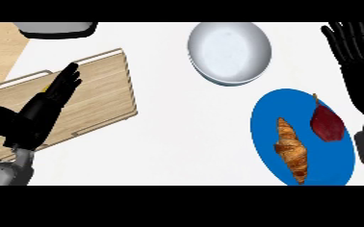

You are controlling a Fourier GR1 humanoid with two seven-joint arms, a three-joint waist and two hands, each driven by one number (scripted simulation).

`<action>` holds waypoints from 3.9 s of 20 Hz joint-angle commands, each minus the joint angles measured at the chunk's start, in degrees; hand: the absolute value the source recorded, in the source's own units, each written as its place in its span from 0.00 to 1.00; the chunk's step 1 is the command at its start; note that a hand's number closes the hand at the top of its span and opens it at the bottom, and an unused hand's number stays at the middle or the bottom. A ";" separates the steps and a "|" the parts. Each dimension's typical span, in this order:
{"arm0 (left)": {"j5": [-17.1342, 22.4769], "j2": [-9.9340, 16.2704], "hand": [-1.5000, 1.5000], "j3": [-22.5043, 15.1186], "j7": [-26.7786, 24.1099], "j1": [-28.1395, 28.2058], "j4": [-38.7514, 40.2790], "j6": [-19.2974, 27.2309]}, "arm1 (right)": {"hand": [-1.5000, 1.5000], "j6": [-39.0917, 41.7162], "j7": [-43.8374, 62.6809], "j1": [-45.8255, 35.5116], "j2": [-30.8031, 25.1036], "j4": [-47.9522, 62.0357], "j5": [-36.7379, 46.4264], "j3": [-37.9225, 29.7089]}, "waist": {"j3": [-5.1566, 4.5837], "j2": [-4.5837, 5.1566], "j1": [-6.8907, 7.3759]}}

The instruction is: Pick the pear from the plate and place it in the bowl

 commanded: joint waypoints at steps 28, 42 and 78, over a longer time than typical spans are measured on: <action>-0.24 -6.30 0.50 13.81 -9.47 -3.10 4.96 5.58 | 0.00 25.86 -8.06 32.06 -24.40 -5.51 -3.69 -27.98 | -1.34 0.10 -0.89; -2.58 -8.10 0.50 16.13 -10.29 -5.20 7.80 2.81 | 0.00 40.48 -18.54 29.82 -28.70 4.60 16.09 -25.07 | -1.28 0.20 0.03; -6.99 -11.52 0.50 25.27 -5.16 -6.32 5.26 -4.83 | 0.00 29.75 -28.24 9.74 -10.66 27.96 44.74 -9.09 | -1.29 0.22 0.19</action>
